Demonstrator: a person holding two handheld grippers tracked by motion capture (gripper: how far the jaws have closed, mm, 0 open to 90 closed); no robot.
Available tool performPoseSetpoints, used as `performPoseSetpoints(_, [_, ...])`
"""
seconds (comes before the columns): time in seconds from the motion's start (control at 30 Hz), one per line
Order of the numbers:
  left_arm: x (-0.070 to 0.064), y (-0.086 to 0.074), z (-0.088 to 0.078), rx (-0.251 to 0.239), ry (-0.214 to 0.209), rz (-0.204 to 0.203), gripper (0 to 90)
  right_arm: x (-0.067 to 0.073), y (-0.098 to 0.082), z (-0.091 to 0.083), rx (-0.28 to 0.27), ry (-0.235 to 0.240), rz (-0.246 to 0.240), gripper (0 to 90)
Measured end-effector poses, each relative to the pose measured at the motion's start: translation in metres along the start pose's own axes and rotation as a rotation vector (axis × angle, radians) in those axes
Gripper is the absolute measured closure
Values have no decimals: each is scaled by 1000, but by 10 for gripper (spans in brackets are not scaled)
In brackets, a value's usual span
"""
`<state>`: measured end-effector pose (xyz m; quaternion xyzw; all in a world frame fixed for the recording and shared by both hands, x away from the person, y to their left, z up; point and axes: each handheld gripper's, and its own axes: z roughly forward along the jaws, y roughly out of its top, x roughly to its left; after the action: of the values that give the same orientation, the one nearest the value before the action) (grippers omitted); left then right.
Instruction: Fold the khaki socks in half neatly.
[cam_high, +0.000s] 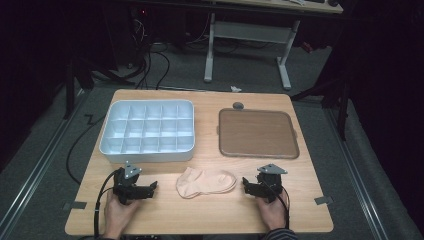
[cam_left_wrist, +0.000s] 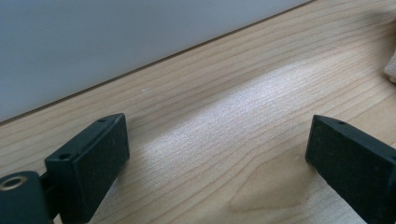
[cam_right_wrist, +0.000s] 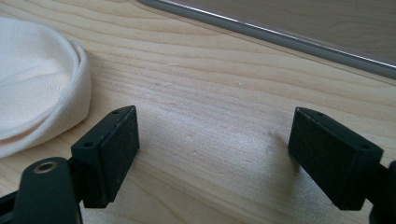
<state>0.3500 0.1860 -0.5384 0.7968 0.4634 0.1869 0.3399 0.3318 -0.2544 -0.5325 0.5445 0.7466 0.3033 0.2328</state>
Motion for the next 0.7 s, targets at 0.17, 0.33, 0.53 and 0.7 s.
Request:
performPoseSetpoints(0.17, [0, 0, 0, -5, -7, 8, 94, 0, 0, 0, 0, -1, 1, 161])
performPoseSetpoints(0.33, [0, 0, -1, -5, -7, 7, 95, 0, 0, 0, 0, -1, 0, 161])
performPoseSetpoints(0.53, [1, -1, -2, -16, 4, -1, 151, 0, 0, 0, -1, 1, -5, 161])
performPoseSetpoints(0.7, [0, -2, -3, -28, 4, -1, 184, 0, 0, 0, 1, 2, -7, 164])
